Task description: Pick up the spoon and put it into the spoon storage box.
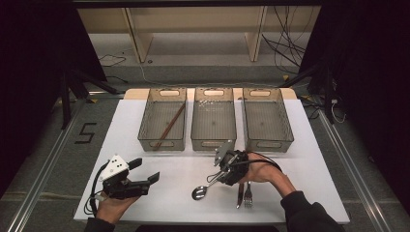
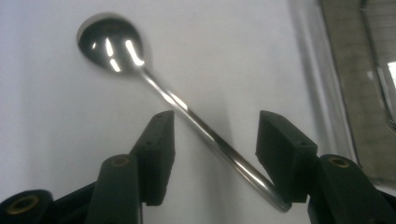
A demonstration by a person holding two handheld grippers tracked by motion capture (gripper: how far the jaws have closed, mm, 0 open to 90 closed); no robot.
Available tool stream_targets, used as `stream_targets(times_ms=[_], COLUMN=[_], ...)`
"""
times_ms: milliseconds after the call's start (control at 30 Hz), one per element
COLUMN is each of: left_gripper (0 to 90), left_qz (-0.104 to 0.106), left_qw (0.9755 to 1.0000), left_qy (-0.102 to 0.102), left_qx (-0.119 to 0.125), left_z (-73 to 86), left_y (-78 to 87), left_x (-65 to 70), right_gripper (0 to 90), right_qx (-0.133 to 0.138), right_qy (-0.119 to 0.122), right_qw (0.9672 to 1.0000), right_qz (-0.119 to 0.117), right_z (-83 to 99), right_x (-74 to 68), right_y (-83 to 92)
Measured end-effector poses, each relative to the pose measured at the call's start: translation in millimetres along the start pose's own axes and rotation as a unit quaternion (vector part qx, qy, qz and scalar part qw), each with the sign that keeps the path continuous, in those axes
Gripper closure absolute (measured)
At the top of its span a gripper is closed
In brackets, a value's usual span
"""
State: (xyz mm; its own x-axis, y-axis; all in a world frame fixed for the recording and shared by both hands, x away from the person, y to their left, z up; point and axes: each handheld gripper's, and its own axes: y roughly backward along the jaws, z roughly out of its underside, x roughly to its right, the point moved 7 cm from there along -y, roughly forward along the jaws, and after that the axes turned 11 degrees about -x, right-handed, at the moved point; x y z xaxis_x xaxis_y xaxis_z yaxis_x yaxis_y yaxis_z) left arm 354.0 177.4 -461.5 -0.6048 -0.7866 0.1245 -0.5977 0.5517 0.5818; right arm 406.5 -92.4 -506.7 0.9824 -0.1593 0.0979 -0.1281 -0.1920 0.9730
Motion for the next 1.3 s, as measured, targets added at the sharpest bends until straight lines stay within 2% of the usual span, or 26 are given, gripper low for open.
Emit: stream_targets(times_ms=[67, 167, 233, 300, 333, 367, 400, 533, 700, 867, 1067, 1300], left_gripper=[16.4, 16.4, 16.4, 16.4, 16.4, 16.4, 16.4, 16.5, 16.7, 16.7, 16.7, 16.7], left_qz=[0.000, 0.000, 0.000, 0.001, 0.001, 0.001, 0.001, 0.000, 0.001, 0.000, 0.001, 0.000], left_qw=[1.0000, 1.0000, 1.0000, 1.0000, 1.0000, 1.0000, 1.0000, 1.0000, 1.0000, 1.0000, 1.0000, 1.0000], left_qy=[0.000, 0.000, 0.000, 0.000, 0.001, 0.001, 0.001, -0.001, -0.003, -0.003, -0.003, -0.004], left_qx=[0.000, 0.000, 0.000, 0.000, 0.000, 0.000, 0.000, -0.001, -0.003, -0.003, -0.004, -0.002], left_z=[-0.1, 0.0, 0.1, 0.1, 0.1, 0.1, 0.0, 0.2, 0.5, 0.4, 0.7, 0.2], left_y=[0.0, -0.1, -0.2, -0.2, -0.2, -0.2, -0.2, -0.5, -1.2, -1.8, -2.1, -1.9], left_x=[-0.1, -0.2, -0.2, -0.4, -0.4, -0.4, -0.4, -0.2, 0.1, 0.9, 1.1, 1.0], right_gripper=[45.8, 44.5, 44.5, 46.8, 47.7, 48.2, 49.3, 52.7, 57.9, 64.4, 72.6, 79.8], right_qx=[-0.018, -0.032, -0.040, -0.053, -0.051, -0.055, -0.055, -0.071, -0.081, -0.100, -0.120, -0.114], right_qy=[0.027, 0.040, 0.062, 0.057, 0.065, 0.059, 0.069, 0.073, 0.074, 0.095, 0.125, 0.140], right_qw=[0.9995, 0.9986, 0.9973, 0.9969, 0.9965, 0.9966, 0.9961, 0.9947, 0.9934, 0.9895, 0.9839, 0.9824], right_qz=[-0.002, -0.010, -0.005, -0.013, -0.011, -0.014, -0.012, -0.015, -0.033, -0.045, -0.046, -0.049], right_z=[-1.6, -4.1, -5.8, -6.1, -7.4, -7.4, -8.4, -8.0, -9.6, -12.8, -15.5, -15.9], right_x=[-2.1, -3.7, -1.4, -2.8, -1.2, -2.1, -0.8, -0.6, -1.7, -2.8, -7.3, -9.9], right_y=[-3.3, -8.8, -13.4, -14.7, -15.8, -16.0, -17.1, -21.1, -21.5, -21.8, -21.1, -21.3])
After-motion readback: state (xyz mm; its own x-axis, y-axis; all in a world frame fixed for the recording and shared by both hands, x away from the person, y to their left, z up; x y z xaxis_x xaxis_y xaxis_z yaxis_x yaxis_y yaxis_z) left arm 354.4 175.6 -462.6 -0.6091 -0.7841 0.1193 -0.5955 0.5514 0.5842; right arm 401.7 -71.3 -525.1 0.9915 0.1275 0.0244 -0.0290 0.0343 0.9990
